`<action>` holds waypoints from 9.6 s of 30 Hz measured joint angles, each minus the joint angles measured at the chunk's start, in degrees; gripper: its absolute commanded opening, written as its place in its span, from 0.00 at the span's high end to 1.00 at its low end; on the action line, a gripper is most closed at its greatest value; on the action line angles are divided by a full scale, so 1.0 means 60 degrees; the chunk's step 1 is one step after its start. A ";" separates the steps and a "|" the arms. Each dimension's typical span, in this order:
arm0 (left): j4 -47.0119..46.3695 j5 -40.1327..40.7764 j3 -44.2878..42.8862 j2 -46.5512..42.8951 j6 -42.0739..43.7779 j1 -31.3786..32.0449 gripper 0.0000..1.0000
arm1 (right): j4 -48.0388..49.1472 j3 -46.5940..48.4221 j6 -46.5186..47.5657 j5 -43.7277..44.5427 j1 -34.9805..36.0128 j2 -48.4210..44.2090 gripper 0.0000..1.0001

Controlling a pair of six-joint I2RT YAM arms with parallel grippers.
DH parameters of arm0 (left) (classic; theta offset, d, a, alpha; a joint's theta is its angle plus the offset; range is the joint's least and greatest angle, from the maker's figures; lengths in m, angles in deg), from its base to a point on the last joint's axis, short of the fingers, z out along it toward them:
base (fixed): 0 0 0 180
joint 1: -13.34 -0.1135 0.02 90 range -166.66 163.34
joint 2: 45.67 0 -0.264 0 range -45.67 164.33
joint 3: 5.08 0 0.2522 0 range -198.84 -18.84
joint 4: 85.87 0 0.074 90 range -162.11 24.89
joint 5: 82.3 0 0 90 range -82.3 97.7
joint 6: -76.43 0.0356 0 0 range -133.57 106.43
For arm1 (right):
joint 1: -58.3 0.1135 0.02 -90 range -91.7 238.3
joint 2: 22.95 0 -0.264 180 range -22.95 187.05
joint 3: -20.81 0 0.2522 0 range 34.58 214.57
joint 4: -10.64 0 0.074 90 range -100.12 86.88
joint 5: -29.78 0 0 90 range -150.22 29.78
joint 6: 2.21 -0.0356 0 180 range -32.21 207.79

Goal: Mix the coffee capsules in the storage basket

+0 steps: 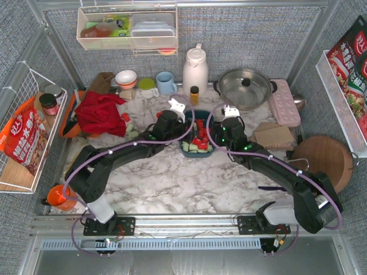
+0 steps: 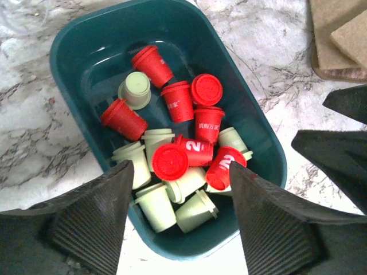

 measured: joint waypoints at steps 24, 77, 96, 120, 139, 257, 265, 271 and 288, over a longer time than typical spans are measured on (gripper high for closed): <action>0.1359 0.5351 0.3705 -0.3217 -0.1479 -0.3162 0.08 | 0.0015 -0.0007 -0.0069 -0.0284 -0.0080 0.0120 0.33; -0.1537 0.1330 0.4564 -0.3435 0.1854 -0.1443 0.55 | -0.1137 0.1144 -0.0036 -0.1581 -0.0186 -0.0062 0.33; -0.6852 -0.3155 0.5719 -0.3169 0.3643 0.0499 0.55 | -0.2863 0.2849 0.0794 -0.5792 0.0718 0.0423 0.42; -0.7293 -0.2131 0.5818 -0.3129 0.3442 0.0776 0.02 | -0.3115 0.2896 0.1359 -0.5034 0.1220 0.0761 0.88; -0.4065 0.5439 0.5916 -0.4827 0.1712 0.0488 0.01 | -0.1931 0.4488 0.0980 -0.0678 0.0616 0.4149 0.41; -0.9701 0.1625 0.6980 -0.2594 0.1832 0.0517 0.01 | -0.1348 0.3155 -0.0725 -0.3581 0.0543 0.2240 0.60; -0.5373 0.3592 0.4207 -0.2364 0.0477 -0.0681 0.01 | -0.1676 0.4291 0.0288 -0.1548 0.0506 0.3807 0.36; -0.2900 0.3235 0.2339 -0.0801 -0.0153 -0.2102 0.00 | -0.1883 0.4805 0.0794 -0.1038 0.0466 0.4426 0.32; 0.0783 0.0040 -0.3249 0.3730 0.2033 -0.3891 0.04 | -0.1934 0.4619 0.1122 -0.1803 -0.0015 0.4258 0.32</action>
